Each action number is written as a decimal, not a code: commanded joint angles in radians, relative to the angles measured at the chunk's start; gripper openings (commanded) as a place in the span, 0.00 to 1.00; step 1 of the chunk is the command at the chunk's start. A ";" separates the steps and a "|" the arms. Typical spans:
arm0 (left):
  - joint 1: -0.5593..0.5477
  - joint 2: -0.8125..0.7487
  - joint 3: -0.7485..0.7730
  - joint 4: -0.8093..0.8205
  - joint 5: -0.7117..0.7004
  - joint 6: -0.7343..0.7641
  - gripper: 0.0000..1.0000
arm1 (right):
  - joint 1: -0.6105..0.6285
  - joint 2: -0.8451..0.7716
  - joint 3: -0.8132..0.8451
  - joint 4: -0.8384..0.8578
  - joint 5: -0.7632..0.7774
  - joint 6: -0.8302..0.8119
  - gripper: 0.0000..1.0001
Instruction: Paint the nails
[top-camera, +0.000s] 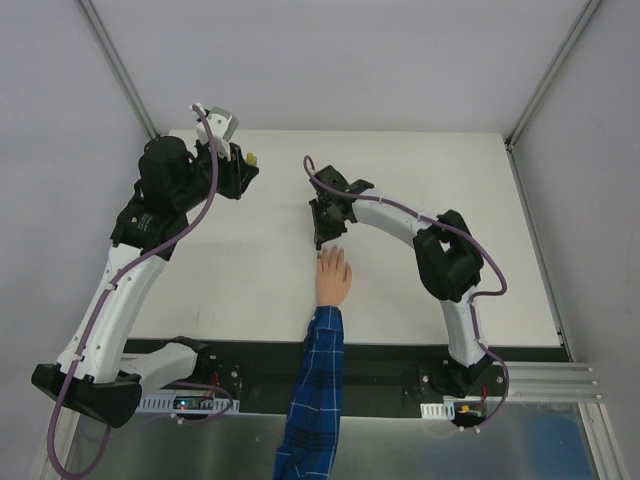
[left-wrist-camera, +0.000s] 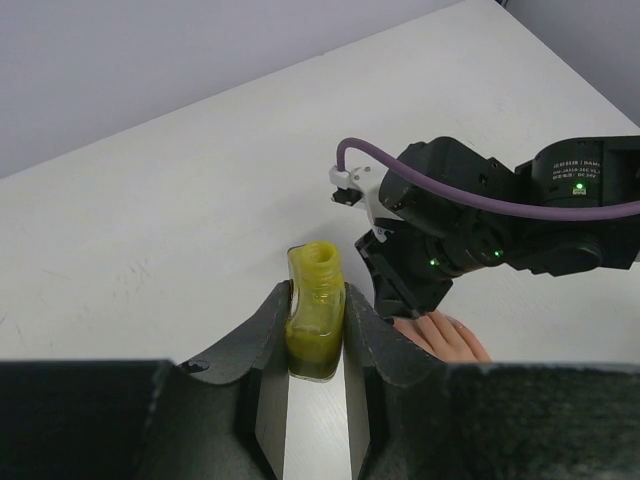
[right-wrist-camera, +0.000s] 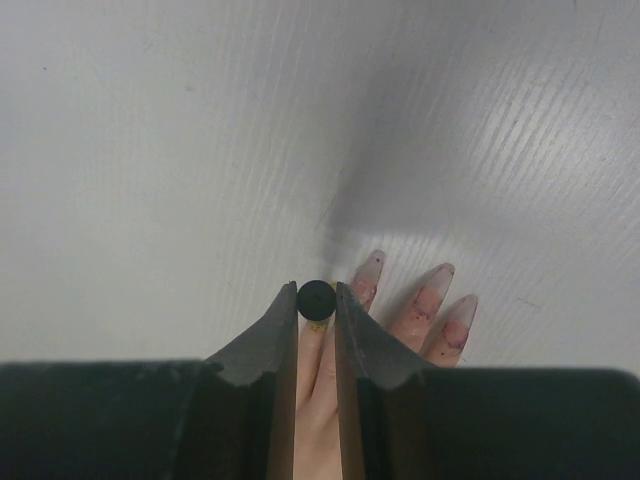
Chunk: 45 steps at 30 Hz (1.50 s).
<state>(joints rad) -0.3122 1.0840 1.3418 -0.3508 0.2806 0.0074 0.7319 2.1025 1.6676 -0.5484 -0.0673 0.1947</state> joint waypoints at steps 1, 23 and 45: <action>0.009 -0.029 0.000 0.015 0.020 -0.006 0.00 | -0.005 0.008 0.058 -0.012 0.017 0.011 0.00; 0.009 -0.030 -0.001 0.015 0.015 -0.003 0.00 | -0.009 0.005 0.060 -0.024 0.034 -0.001 0.00; 0.009 -0.052 -0.015 0.016 0.023 -0.004 0.00 | 0.017 -0.052 0.000 -0.019 0.026 0.003 0.00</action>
<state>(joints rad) -0.3122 1.0546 1.3277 -0.3508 0.2810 0.0074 0.7422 2.1071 1.6707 -0.5575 -0.0414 0.1940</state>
